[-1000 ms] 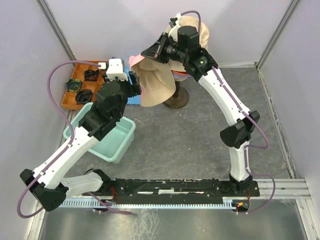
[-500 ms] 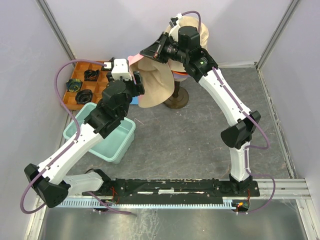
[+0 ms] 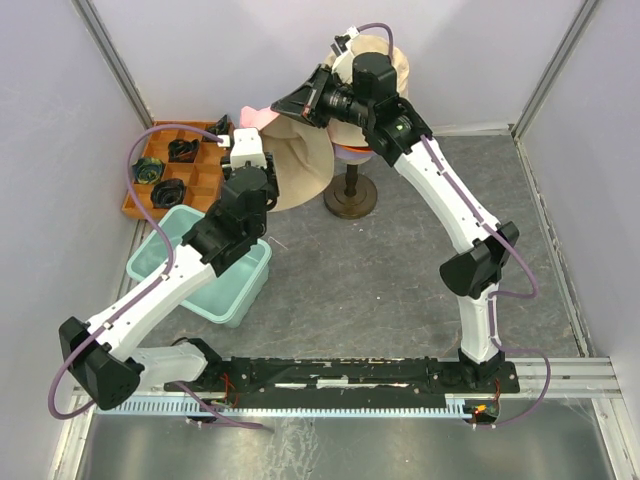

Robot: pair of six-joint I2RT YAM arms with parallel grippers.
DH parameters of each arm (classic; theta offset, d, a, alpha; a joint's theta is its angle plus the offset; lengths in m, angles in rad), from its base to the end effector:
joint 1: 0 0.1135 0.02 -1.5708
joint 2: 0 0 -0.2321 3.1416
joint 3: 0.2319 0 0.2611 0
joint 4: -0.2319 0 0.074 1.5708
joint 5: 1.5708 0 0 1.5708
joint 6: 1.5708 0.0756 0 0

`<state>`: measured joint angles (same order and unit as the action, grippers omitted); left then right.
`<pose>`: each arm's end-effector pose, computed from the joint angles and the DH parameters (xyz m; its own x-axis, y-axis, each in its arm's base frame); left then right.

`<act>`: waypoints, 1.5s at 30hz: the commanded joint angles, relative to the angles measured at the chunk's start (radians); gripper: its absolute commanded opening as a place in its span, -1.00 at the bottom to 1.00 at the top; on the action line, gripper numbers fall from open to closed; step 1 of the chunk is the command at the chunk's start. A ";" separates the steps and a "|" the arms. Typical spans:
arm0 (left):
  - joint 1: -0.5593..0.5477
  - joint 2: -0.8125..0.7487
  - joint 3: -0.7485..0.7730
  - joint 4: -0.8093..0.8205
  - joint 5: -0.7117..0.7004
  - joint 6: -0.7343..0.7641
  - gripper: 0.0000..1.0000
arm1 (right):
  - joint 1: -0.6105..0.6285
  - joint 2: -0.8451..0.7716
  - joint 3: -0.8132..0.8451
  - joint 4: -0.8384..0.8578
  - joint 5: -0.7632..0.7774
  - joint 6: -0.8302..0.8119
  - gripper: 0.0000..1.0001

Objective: Stack the hats
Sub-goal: Stack the hat on the hat.

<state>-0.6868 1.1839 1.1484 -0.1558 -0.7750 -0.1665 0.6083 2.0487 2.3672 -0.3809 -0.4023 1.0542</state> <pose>0.2765 -0.1583 0.3551 -0.1320 -0.0448 -0.9902 -0.1015 0.9943 -0.0315 0.3873 0.3058 0.4472 -0.7613 0.4448 -0.4717 -0.3736 0.2937 0.8799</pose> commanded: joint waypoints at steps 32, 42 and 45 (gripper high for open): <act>0.087 -0.109 0.253 0.341 0.071 0.384 -0.94 | 0.018 0.088 0.260 0.542 -0.303 0.245 -1.00; 0.091 0.126 0.506 0.514 0.343 0.519 -0.94 | 0.009 -0.027 0.249 0.438 -0.234 -0.096 -1.00; 0.098 0.197 0.578 0.544 0.418 0.530 -0.94 | 0.004 -0.081 0.222 0.368 -0.172 -0.286 -1.00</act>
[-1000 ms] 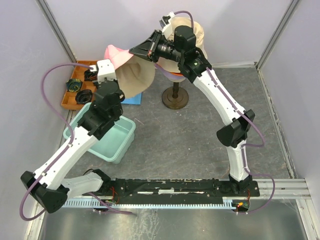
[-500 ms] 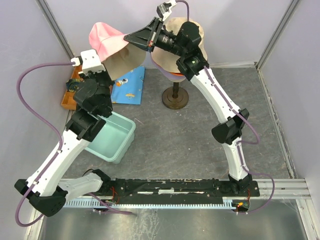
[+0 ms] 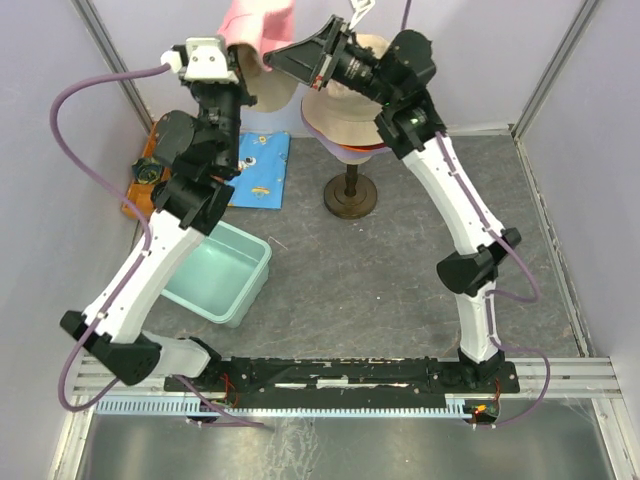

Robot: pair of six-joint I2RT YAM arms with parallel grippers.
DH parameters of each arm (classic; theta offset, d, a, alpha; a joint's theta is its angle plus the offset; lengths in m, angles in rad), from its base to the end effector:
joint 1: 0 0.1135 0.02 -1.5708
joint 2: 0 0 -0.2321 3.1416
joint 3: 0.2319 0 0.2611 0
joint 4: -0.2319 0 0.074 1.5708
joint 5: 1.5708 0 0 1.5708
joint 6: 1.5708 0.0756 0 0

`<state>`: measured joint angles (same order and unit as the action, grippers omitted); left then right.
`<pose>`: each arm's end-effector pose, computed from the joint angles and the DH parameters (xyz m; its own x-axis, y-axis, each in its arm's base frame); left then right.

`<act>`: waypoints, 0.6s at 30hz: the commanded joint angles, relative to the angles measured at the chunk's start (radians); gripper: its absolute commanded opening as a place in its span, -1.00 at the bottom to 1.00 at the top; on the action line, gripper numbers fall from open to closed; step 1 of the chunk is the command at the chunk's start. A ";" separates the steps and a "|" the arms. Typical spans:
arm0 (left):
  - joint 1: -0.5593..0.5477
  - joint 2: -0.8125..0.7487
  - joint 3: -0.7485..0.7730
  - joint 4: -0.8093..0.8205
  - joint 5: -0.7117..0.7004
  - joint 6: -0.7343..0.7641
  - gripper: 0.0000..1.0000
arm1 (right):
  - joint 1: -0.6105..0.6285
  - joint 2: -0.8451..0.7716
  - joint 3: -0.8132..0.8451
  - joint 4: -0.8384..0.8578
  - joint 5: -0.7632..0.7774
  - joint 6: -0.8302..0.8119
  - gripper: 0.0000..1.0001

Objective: Stack the hats
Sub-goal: Stack the hat on the hat.

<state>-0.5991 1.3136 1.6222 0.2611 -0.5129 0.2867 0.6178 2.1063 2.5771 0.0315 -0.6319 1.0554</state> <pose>0.2708 -0.1400 0.5478 0.4697 -0.0224 -0.8825 0.0180 0.9997 -0.0157 0.3458 0.3005 0.5468 -0.5804 0.4488 -0.6794 -0.7798 -0.0663 0.6225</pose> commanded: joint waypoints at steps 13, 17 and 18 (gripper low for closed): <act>0.139 0.429 0.594 0.125 0.343 -0.060 -0.94 | -0.096 -0.193 -0.012 -0.174 0.232 -0.758 -1.00; 0.184 0.551 0.731 0.184 0.383 -0.133 -0.94 | -0.111 -0.181 0.006 -0.189 0.301 -0.913 -1.00; 0.194 0.581 0.770 0.202 0.391 -0.155 -0.94 | -0.113 -0.177 0.012 -0.197 0.327 -0.950 -1.00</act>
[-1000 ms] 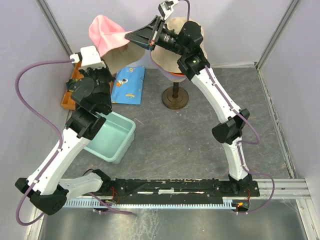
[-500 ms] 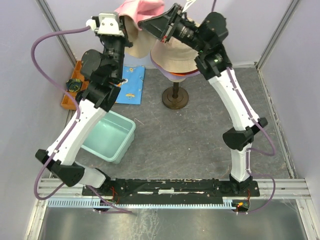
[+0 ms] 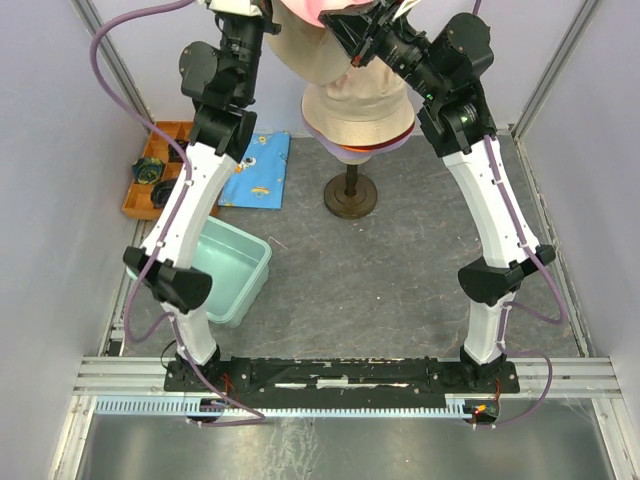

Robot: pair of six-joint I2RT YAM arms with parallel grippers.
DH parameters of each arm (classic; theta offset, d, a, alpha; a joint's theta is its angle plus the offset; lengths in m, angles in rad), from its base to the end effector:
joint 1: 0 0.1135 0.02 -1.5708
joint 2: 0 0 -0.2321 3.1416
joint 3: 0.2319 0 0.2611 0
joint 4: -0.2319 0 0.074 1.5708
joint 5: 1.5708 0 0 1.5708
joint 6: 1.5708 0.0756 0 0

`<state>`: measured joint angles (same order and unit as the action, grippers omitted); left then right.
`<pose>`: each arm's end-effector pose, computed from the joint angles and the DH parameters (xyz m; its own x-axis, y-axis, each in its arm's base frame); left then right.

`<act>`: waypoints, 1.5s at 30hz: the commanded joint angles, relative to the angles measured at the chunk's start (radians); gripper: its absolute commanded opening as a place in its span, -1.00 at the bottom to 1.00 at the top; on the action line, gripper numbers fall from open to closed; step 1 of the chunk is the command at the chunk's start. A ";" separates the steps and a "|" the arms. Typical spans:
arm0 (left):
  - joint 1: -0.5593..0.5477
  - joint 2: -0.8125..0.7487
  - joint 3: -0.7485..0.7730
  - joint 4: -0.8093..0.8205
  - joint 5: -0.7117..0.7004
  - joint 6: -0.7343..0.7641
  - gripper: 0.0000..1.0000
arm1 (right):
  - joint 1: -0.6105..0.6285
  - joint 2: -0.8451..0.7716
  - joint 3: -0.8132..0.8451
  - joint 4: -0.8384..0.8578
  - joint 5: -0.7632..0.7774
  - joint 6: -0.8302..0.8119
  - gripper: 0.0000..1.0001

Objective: Stack the hats
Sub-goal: Stack the hat on the hat.

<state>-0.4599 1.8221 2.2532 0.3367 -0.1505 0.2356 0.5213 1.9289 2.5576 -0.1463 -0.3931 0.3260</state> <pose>0.3550 -0.1632 0.6023 0.6851 -0.0818 -0.7239 0.1875 0.9800 0.0667 0.3316 0.2238 0.5956 0.1395 0.4213 -0.8961 -0.8434 0.5248 0.1154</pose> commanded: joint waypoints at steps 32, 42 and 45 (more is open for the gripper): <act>0.167 0.173 0.043 0.659 0.034 -0.340 -0.94 | -0.202 0.101 -0.068 0.394 0.234 -0.936 -1.00; 0.138 0.196 -0.118 0.695 0.026 -0.339 -0.94 | -0.356 0.031 -0.271 0.464 0.210 -0.829 -1.00; 0.133 0.139 -0.237 0.717 0.010 -0.309 -0.94 | -0.370 -0.021 -0.376 0.499 0.208 -0.790 -1.00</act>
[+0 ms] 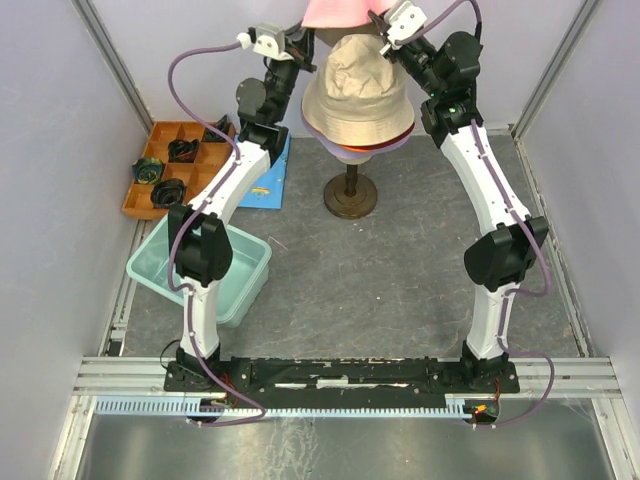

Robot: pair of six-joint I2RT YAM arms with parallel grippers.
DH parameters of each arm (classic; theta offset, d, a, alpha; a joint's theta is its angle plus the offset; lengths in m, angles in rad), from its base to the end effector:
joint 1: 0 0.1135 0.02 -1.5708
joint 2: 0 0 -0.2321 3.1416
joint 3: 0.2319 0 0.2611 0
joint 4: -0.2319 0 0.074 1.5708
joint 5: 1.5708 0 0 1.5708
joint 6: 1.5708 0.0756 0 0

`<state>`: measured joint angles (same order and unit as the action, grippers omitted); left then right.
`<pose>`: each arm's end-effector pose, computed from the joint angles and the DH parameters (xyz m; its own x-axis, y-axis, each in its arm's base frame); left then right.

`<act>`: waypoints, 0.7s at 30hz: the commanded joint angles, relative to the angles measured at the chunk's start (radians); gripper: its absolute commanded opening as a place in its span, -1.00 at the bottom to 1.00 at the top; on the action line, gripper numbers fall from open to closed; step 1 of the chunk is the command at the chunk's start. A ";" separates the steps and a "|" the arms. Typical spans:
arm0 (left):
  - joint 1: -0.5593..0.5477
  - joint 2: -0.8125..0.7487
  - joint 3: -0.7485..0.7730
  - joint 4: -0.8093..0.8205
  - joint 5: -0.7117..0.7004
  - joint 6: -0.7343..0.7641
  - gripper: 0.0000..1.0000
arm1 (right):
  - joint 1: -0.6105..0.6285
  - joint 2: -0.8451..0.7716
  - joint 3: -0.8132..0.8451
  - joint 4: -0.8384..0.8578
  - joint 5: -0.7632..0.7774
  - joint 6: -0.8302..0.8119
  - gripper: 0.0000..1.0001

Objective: Stack the hats
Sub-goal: Stack the hat on the hat.

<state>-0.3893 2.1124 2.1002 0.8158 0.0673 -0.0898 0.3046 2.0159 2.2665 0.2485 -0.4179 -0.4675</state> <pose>0.4590 -0.1938 0.4769 0.6255 -0.3533 -0.6957 0.4799 0.8772 -0.0140 0.4457 0.1723 0.5126 0.6843 -0.2166 -0.6963 -0.3424 0.7476 -0.5691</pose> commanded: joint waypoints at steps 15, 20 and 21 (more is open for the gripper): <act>0.043 -0.358 -0.387 0.300 -0.222 0.062 -0.94 | -0.200 -0.364 -0.422 0.183 0.210 0.142 -1.00; 0.043 -0.391 -0.404 0.288 -0.217 0.078 -0.94 | -0.203 -0.374 -0.420 0.160 0.205 0.188 -1.00; 0.043 -0.403 -0.417 0.287 -0.217 0.079 -0.94 | -0.204 -0.379 -0.422 0.154 0.205 0.193 -1.00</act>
<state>-0.4465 1.8519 1.6936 0.9134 0.1001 -0.0696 0.2642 1.6955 1.8389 0.3458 -0.4973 -0.2367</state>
